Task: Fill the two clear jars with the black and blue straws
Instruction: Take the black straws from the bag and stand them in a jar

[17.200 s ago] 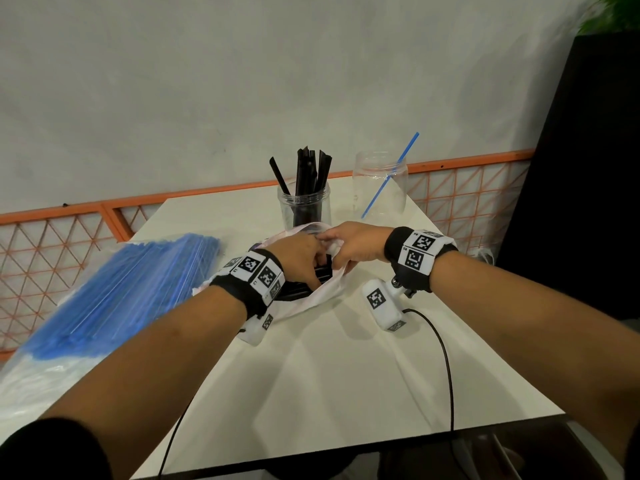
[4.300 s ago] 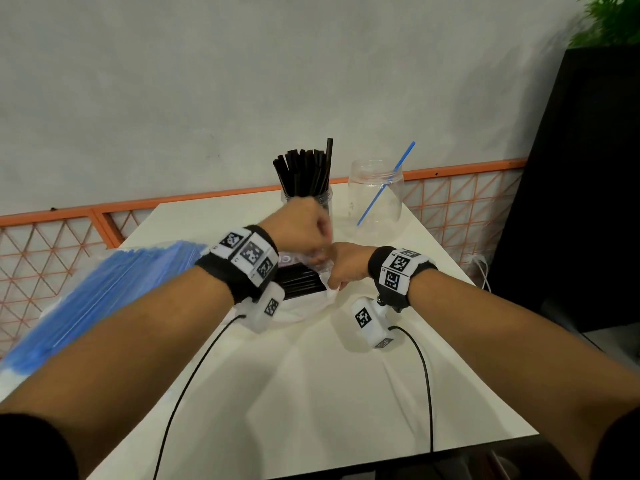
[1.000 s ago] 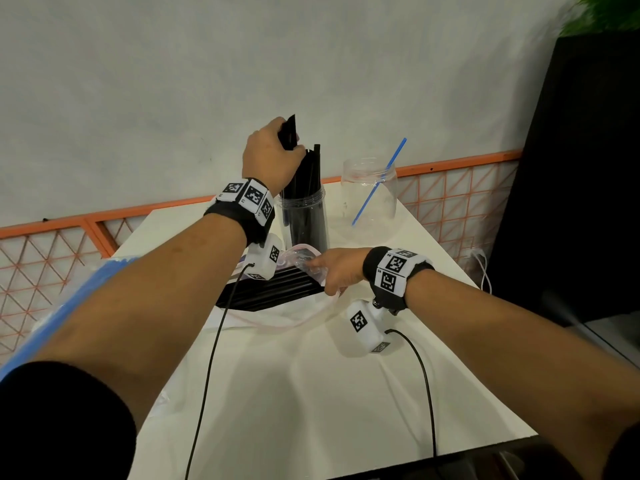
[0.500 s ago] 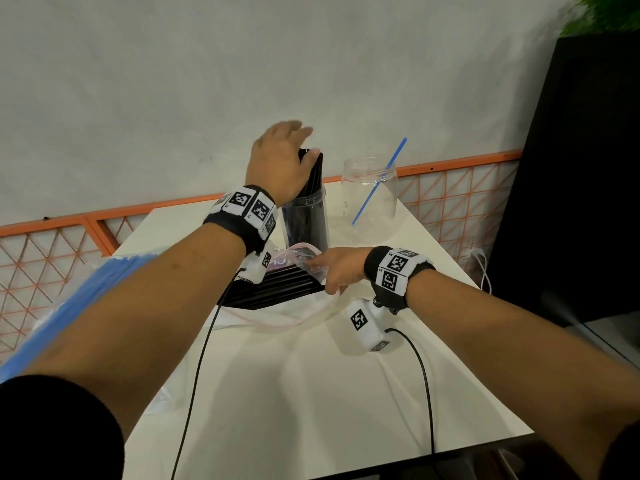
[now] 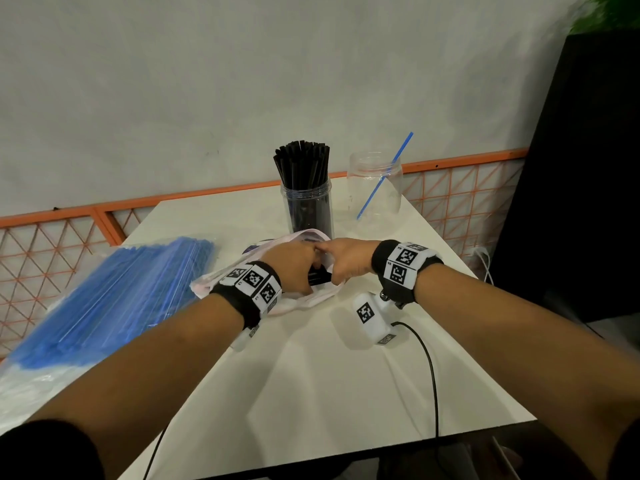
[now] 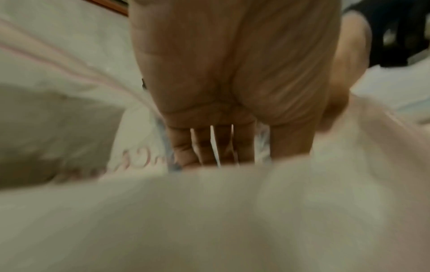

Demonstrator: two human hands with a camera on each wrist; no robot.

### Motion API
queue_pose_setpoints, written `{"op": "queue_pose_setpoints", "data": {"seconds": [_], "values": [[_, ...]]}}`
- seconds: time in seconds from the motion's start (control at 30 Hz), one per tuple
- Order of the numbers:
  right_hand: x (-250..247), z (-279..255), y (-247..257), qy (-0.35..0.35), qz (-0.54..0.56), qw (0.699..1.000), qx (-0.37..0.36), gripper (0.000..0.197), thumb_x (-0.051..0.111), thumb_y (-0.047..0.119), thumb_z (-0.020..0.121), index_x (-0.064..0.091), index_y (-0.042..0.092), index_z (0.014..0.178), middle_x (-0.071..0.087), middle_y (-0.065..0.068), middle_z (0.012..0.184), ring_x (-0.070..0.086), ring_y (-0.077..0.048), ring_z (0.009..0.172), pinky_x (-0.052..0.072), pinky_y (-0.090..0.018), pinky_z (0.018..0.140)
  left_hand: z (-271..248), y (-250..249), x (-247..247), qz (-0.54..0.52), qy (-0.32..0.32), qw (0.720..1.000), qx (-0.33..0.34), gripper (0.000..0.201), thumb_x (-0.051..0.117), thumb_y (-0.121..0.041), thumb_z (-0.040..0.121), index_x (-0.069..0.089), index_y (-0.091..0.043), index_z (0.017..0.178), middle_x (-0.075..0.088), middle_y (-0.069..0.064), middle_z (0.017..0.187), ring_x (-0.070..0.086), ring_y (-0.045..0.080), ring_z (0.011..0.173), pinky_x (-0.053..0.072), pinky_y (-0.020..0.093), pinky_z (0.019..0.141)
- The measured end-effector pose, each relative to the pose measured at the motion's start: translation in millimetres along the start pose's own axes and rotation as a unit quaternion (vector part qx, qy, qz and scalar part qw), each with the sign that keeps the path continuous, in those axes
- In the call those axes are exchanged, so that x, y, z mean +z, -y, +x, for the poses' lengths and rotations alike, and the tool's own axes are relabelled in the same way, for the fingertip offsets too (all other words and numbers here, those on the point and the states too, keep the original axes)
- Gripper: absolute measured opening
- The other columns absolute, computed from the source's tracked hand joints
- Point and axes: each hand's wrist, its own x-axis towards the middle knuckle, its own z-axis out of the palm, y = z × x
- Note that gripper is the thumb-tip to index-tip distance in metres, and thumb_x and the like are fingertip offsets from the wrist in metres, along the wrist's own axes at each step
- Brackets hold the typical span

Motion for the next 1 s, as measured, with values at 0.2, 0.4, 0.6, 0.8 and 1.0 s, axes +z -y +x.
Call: {"op": "queue_pose_setpoints", "data": {"seconds": [0.2, 0.4, 0.6, 0.8, 1.0], "values": [[-5, -3, 2, -0.017, -0.01, 1.0, 0.01, 0.083, 0.062, 0.0, 0.081, 0.022, 0.014, 0.153, 0.046, -0.014, 0.143, 0.055, -0.03, 0.119, 0.051, -0.039, 0.096, 1, 3, 14, -0.049, -0.006, 0.999, -0.023, 0.022, 0.071, -0.027, 0.074, 0.05, -0.032, 0.078, 0.054, -0.011, 0.073, 0.055, 0.015, 0.071, 0.039, 0.022, 0.063], [-6, -3, 2, -0.013, -0.008, 1.0, 0.02, 0.088, 0.064, 0.001, 0.081, 0.017, 0.015, 0.155, 0.033, -0.009, 0.153, 0.047, -0.024, 0.127, 0.049, -0.033, 0.099, 5, 7, 18, -0.112, 0.021, 0.993, -0.042, 0.033, 0.075, -0.022, 0.072, 0.045, -0.033, 0.064, 0.049, -0.014, 0.065, 0.045, 0.003, 0.06, 0.032, 0.021, 0.056], [-7, -2, 2, -0.011, 0.007, 1.0, 0.017, 0.088, 0.064, 0.001, 0.081, 0.018, 0.014, 0.154, 0.036, -0.01, 0.151, 0.053, -0.022, 0.116, 0.054, -0.032, 0.091, 7, 5, 19, -0.121, 0.033, 0.991, -0.042, 0.027, 0.073, -0.019, 0.075, 0.048, -0.027, 0.07, 0.05, -0.011, 0.071, 0.049, 0.014, 0.068, 0.034, 0.023, 0.06], [-5, -2, 5, -0.013, 0.014, 1.0, 0.016, 0.084, 0.065, 0.001, 0.08, 0.024, 0.015, 0.152, 0.043, -0.015, 0.144, 0.057, -0.027, 0.114, 0.054, -0.042, 0.094, 7, -3, 22, -0.062, 0.02, 0.998, -0.021, 0.018, 0.068, -0.027, 0.082, 0.052, -0.019, 0.077, 0.056, -0.002, 0.079, 0.052, 0.02, 0.073, 0.042, 0.03, 0.069], [-6, -6, 4, -0.015, 0.024, 0.999, 0.016, 0.087, 0.064, 0.0, 0.081, 0.019, 0.016, 0.154, 0.038, -0.012, 0.15, 0.055, -0.028, 0.119, 0.053, -0.04, 0.096, 8, -5, 21, -0.058, 0.033, 0.998, -0.015, 0.012, 0.064, -0.025, 0.086, 0.06, -0.014, 0.087, 0.064, 0.006, 0.094, 0.058, 0.023, 0.084, 0.052, 0.036, 0.082]]}}
